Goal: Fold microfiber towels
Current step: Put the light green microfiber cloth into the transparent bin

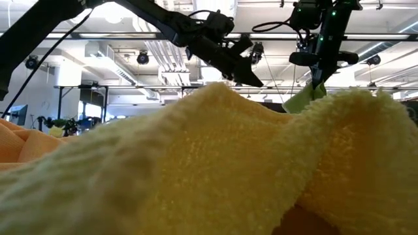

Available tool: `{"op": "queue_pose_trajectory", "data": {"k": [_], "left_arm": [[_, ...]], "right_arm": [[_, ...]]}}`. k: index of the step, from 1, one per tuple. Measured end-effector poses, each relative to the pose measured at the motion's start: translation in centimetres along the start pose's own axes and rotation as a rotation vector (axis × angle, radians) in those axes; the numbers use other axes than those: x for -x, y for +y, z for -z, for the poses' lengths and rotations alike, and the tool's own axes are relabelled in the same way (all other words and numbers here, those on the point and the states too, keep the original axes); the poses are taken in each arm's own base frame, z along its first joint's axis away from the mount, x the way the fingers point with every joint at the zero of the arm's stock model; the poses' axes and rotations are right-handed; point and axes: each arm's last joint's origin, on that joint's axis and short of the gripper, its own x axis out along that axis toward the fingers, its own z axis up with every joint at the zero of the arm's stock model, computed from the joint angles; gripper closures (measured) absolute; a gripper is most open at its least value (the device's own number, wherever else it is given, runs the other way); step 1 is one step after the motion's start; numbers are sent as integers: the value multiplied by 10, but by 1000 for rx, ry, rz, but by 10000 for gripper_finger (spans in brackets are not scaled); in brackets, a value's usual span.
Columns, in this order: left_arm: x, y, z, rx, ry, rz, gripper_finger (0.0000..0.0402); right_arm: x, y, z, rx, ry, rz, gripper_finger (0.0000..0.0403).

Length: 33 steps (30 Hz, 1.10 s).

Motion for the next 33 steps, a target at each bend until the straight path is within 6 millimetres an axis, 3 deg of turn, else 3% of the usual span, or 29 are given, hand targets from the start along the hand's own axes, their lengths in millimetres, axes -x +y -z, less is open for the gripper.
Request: {"op": "queue_pose_trajectory", "data": {"k": [6,13,17,23,26,33], "left_arm": [[35,5,-23,-10,-11,-7,323],[73,12,-46,-16,-47,-86,323],[78,13,-44,-12,-21,-112,323],[83,13,-44,-12,-14,-116,323],[83,12,-43,-11,2,-112,323],[83,13,-42,-44,12,-118,323]], "right_arm": [[-2,-5,-4,11,-17,15,394],[-5,-8,-24,113,-177,18,394],[-9,-4,-26,301,-171,33,394],[-53,12,1,624,112,-84,394],[-63,17,11,653,210,-71,394],[-62,26,14,599,227,-165,394]]}}
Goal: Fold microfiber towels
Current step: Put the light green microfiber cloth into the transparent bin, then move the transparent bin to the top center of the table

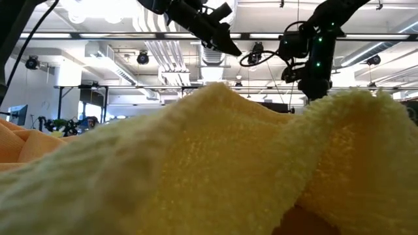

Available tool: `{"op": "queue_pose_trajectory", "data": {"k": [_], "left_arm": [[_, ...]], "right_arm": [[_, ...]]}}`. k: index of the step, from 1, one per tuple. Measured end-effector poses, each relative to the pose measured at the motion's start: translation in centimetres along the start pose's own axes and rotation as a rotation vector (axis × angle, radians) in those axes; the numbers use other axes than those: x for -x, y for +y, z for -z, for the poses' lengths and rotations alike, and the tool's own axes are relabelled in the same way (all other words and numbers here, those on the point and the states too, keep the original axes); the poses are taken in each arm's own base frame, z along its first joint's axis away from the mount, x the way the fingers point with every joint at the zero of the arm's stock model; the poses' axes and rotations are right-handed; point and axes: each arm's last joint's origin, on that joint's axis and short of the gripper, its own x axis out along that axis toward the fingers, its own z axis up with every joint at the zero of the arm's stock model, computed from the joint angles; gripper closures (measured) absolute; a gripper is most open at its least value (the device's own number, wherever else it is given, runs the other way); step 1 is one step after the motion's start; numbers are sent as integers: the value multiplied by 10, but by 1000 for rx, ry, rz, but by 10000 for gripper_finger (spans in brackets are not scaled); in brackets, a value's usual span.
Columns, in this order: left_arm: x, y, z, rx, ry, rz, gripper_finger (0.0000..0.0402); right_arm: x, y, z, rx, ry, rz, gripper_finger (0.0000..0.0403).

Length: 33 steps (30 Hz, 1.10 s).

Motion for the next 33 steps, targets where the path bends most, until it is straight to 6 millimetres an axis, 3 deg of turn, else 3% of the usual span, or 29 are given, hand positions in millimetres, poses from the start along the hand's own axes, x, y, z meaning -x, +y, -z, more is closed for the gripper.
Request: {"op": "queue_pose_trajectory", "data": {"k": [13,23,28,33], "left_arm": [[0,0,0,-2,2,-5,323],[0,2,1,0,4,-10,323],[0,3,3,1,28,-28,323],[0,3,5,0,64,-56,323]], "right_arm": [[-4,6,0,-89,23,-155,383],[-1,5,2,-103,19,-154,290],[19,-1,4,-135,-51,-147,255],[43,-14,10,-260,-167,-110,247]]}}
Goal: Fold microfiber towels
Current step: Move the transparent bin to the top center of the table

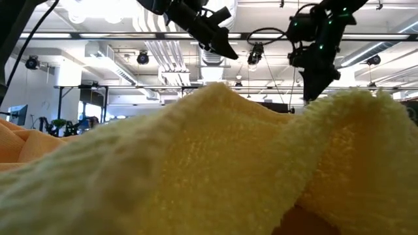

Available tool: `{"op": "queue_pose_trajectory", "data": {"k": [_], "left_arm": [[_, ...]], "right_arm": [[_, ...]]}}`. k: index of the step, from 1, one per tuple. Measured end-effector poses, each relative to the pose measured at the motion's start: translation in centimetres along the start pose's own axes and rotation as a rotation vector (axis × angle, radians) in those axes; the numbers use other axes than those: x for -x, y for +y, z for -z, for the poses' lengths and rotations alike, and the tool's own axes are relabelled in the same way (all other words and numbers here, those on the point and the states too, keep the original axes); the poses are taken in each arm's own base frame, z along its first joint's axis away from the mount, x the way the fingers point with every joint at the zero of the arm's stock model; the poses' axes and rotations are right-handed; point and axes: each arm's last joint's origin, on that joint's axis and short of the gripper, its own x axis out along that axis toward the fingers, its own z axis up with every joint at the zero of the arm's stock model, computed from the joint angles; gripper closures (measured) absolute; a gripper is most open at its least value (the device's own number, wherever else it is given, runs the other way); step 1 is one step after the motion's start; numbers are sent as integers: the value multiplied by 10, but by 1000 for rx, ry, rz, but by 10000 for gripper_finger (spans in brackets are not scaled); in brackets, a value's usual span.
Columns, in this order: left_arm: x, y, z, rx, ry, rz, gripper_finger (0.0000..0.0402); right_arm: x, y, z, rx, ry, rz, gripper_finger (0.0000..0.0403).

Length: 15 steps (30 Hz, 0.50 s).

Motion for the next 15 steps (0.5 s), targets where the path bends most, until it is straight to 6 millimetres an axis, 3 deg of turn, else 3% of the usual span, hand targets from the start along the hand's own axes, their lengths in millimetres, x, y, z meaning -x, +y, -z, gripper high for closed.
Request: {"op": "queue_pose_trajectory", "data": {"k": [7,15], "left_arm": [[18,4,-5,-1,25,-20,323],[50,12,-15,4,3,-46,323]], "right_arm": [[12,-30,-5,-305,-139,97,255],[-12,-60,-10,-466,-68,171,258]]}}
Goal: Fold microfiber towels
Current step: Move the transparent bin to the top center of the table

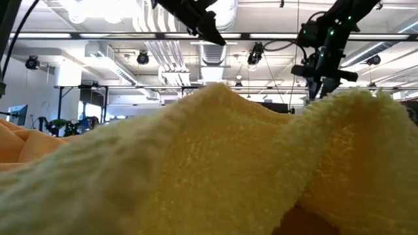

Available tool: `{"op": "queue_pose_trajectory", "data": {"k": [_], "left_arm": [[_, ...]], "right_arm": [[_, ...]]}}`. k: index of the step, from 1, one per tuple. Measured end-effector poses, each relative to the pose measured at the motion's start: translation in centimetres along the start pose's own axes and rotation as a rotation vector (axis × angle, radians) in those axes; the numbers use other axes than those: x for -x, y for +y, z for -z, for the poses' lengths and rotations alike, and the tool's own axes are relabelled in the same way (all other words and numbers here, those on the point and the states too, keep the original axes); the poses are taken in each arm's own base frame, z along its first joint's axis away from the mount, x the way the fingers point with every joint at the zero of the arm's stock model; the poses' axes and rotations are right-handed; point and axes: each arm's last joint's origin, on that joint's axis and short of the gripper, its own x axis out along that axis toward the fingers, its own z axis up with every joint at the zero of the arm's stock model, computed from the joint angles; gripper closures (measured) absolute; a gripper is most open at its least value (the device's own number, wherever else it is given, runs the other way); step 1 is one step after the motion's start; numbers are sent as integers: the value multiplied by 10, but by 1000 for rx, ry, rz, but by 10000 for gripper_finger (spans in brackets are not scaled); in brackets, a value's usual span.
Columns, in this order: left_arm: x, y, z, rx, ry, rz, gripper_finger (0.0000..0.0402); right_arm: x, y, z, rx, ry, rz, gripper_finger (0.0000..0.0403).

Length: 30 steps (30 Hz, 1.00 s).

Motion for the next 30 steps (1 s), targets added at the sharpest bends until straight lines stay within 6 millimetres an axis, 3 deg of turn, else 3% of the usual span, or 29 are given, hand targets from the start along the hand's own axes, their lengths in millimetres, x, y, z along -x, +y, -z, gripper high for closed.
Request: {"op": "queue_pose_trajectory", "data": {"k": [4,14,21,30], "left_arm": [[9,4,-3,2,-8,-23,323],[9,3,2,-3,41,-3,323],[9,3,3,-5,57,-28,323],[9,4,3,-25,62,-39,323]], "right_arm": [[-15,-1,-4,46,50,24,259],[-48,10,-28,229,117,97,259],[-74,14,-32,314,229,117,259],[-77,8,-40,297,218,148,259]]}}
